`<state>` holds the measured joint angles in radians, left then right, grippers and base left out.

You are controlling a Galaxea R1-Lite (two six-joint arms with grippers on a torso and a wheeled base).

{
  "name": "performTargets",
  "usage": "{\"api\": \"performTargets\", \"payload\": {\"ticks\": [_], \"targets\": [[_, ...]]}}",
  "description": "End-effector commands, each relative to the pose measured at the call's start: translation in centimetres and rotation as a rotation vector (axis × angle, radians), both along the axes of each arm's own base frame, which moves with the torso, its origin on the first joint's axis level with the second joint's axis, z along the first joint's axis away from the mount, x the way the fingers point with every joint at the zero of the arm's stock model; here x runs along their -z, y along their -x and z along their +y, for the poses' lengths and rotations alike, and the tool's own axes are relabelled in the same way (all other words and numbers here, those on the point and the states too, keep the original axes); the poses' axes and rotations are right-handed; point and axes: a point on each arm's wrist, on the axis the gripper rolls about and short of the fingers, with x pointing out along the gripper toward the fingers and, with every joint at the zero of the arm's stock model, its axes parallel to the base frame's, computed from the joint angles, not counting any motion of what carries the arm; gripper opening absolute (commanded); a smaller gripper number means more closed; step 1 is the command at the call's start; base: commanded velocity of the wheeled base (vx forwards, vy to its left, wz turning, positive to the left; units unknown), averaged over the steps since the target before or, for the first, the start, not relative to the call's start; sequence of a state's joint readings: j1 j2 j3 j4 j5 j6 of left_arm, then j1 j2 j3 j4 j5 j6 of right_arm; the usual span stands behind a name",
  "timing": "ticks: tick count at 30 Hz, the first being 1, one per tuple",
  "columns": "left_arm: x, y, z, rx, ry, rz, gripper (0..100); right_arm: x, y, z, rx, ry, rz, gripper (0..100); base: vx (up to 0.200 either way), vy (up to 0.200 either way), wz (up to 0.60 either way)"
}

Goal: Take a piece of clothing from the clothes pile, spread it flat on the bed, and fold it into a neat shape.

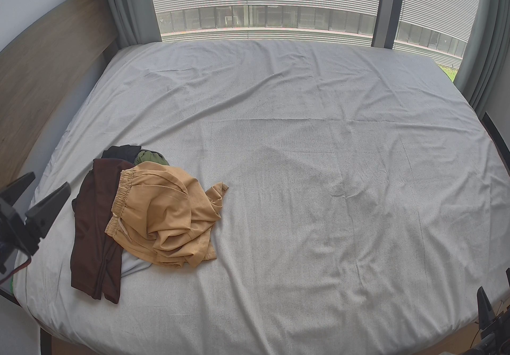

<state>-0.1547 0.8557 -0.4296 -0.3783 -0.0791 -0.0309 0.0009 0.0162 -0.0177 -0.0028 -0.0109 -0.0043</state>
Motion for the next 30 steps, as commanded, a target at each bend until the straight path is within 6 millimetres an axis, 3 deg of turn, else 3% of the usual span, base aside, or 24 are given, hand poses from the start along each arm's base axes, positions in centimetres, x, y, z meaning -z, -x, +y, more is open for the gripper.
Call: {"api": "performTargets", "payload": {"ticks": [1,6,14,30], "targets": [[0.4,-5.1,-0.9,0.034,0.034,0.122,100,0.5,0.0,0.0,-0.001,0.0,0.001,100,0.0,0.0,0.0],[1.4,-7.6,-1.2,0.039,0.065,0.175,100,0.5,0.0,0.0,0.001,0.0,0.001,100,0.0,0.0,0.0],[2.7,-9.6,-1.2,0.015,0.139,0.245,100,0.5,0.0,0.0,-0.001,0.0,0.001,100,0.0,0.0,0.0],[5.1,-13.4,0.9,-0.015,0.184,0.32,100,0.5,0.0,0.0,-0.001,-0.001,0.001,100,0.0,0.0,0.0]]}}
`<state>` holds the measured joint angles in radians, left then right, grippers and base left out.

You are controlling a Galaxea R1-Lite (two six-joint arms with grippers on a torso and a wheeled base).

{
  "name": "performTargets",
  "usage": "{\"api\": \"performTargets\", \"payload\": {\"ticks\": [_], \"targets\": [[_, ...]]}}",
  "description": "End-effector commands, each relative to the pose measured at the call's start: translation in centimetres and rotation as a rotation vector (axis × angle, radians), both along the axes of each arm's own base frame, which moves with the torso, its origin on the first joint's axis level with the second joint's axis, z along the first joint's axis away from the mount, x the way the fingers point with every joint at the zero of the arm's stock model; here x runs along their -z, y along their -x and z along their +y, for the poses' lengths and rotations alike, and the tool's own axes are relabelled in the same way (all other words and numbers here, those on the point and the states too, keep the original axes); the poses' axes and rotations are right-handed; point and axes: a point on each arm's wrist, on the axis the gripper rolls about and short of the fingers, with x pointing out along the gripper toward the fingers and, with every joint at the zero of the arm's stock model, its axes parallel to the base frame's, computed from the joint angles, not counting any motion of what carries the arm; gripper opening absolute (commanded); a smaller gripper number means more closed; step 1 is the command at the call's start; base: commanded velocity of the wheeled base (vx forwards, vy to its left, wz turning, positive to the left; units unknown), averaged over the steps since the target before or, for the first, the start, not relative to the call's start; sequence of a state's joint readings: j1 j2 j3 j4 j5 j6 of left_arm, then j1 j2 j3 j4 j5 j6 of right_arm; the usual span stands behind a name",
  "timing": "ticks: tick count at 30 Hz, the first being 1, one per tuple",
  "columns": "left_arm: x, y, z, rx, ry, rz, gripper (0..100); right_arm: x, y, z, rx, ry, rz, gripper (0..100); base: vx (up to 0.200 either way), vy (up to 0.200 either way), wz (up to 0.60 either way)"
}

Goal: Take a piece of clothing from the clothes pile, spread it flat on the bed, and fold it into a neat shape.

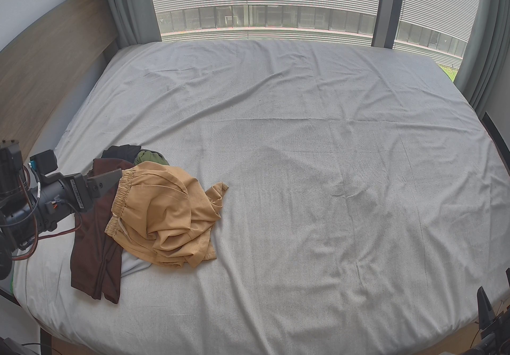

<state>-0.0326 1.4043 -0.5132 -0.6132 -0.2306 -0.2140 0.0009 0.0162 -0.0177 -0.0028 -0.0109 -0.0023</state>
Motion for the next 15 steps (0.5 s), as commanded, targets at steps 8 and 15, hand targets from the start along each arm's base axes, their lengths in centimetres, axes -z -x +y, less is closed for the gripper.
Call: {"api": "performTargets", "payload": {"ticks": [8,15], "targets": [[2.4,-2.6,0.6,0.009,0.072,0.105,100,0.5,0.0,0.0,-0.001,-0.001,0.001,100,0.0,0.0,0.0],[3.6,-4.4,2.1,0.008,0.097,0.113,100,0.5,0.0,0.0,-0.001,0.001,0.001,100,0.0,0.0,0.0]]}}
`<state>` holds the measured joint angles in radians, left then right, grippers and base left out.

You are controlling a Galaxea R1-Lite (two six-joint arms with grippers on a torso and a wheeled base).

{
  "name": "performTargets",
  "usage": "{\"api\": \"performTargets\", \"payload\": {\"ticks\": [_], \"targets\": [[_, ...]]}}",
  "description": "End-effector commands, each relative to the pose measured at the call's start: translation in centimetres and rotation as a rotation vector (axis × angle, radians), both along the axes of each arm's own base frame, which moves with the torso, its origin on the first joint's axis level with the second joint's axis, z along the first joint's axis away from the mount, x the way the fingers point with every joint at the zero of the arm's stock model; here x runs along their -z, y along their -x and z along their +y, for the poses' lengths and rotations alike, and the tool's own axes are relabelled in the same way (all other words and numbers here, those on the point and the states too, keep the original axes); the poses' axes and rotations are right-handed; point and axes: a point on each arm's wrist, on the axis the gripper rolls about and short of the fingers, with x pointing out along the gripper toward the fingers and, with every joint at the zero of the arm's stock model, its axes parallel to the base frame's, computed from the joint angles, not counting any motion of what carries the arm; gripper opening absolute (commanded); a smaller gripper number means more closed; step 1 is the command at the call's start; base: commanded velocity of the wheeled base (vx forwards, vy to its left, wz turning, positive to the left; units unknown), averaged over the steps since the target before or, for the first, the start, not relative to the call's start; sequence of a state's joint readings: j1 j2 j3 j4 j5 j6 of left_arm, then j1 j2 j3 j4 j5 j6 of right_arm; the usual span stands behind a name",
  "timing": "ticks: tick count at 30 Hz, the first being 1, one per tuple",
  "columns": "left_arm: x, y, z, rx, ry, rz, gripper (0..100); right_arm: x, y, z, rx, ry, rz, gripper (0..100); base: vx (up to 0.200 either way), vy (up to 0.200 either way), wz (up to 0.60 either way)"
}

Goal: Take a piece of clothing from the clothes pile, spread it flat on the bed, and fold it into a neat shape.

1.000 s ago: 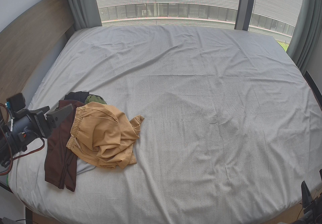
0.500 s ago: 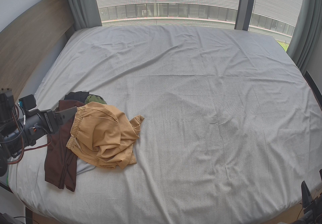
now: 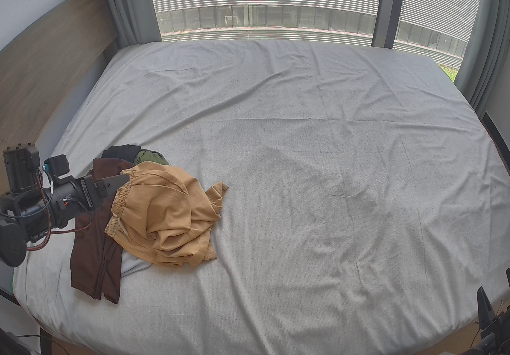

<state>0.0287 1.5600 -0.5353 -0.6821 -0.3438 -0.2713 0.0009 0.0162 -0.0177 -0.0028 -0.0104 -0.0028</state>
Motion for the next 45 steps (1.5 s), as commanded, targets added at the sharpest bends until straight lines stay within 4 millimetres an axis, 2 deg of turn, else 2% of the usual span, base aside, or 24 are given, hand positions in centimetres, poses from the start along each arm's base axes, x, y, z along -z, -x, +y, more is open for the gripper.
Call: {"api": "performTargets", "payload": {"ticks": [1,6,30,39,45], "targets": [[1.3,-1.3,1.0,-0.022,0.01,0.033,100,0.5,0.0,0.0,0.0,0.0,0.001,100,0.0,0.0,0.0],[2.0,-2.4,2.0,-0.044,0.017,0.032,100,0.5,0.0,0.0,0.0,-0.001,0.001,100,0.0,0.0,0.0],[4.6,-7.7,2.8,-0.049,0.031,0.082,100,0.5,0.0,0.0,0.0,-0.001,0.001,100,0.0,0.0,0.0],[5.1,-8.9,2.6,-0.019,0.091,0.1,100,0.5,0.0,0.0,0.0,-0.001,0.001,100,0.0,0.0,0.0],[5.7,-9.0,2.4,-0.011,0.092,0.118,100,0.5,0.0,0.0,0.0,-0.001,0.001,100,0.0,0.0,0.0]]}}
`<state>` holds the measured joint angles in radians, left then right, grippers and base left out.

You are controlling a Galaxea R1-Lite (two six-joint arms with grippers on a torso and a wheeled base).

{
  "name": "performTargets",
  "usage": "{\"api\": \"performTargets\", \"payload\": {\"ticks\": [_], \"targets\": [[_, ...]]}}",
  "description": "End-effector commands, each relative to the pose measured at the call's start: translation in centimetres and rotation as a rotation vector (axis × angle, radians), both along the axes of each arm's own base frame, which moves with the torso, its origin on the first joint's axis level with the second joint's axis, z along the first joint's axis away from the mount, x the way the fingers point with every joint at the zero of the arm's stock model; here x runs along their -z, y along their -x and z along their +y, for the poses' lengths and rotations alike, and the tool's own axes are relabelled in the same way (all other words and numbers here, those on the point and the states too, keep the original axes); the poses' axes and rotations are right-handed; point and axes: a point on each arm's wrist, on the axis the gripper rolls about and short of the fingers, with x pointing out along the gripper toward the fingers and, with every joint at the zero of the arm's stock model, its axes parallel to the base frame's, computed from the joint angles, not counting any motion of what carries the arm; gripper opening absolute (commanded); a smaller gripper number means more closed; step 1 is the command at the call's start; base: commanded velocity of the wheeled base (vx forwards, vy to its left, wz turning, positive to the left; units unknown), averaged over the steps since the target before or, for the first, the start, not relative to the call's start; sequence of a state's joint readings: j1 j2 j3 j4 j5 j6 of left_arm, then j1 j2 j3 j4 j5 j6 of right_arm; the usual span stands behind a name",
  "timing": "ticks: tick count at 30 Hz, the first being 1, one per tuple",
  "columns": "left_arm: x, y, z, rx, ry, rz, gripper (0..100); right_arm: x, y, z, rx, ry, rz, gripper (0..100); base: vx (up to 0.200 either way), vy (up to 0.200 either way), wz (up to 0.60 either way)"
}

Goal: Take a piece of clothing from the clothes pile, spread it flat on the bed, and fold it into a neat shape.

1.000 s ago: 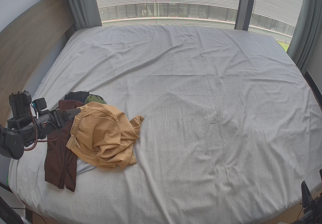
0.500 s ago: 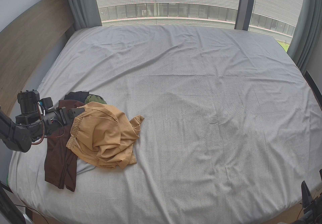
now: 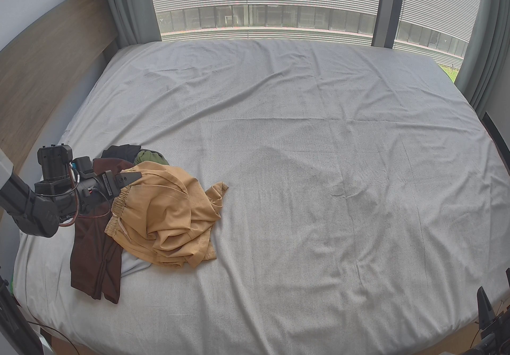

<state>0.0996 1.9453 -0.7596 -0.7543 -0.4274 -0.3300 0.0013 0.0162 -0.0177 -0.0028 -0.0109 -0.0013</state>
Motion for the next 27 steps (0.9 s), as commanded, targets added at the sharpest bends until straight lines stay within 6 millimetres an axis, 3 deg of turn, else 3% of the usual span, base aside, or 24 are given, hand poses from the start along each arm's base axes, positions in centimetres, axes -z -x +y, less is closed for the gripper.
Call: {"api": "performTargets", "payload": {"ticks": [1,18,27], "targets": [[0.4,-0.2,0.0,0.008,0.007,0.011,100,0.5,0.0,0.0,0.0,0.0,0.001,100,0.0,0.0,0.0],[0.4,-0.5,-1.5,0.156,0.088,0.013,100,0.5,0.0,0.0,0.0,0.0,0.001,100,0.0,0.0,0.0],[1.7,-1.8,-3.1,0.192,0.098,-0.039,100,0.5,0.0,0.0,0.0,-0.001,0.001,100,0.0,0.0,0.0]]}}
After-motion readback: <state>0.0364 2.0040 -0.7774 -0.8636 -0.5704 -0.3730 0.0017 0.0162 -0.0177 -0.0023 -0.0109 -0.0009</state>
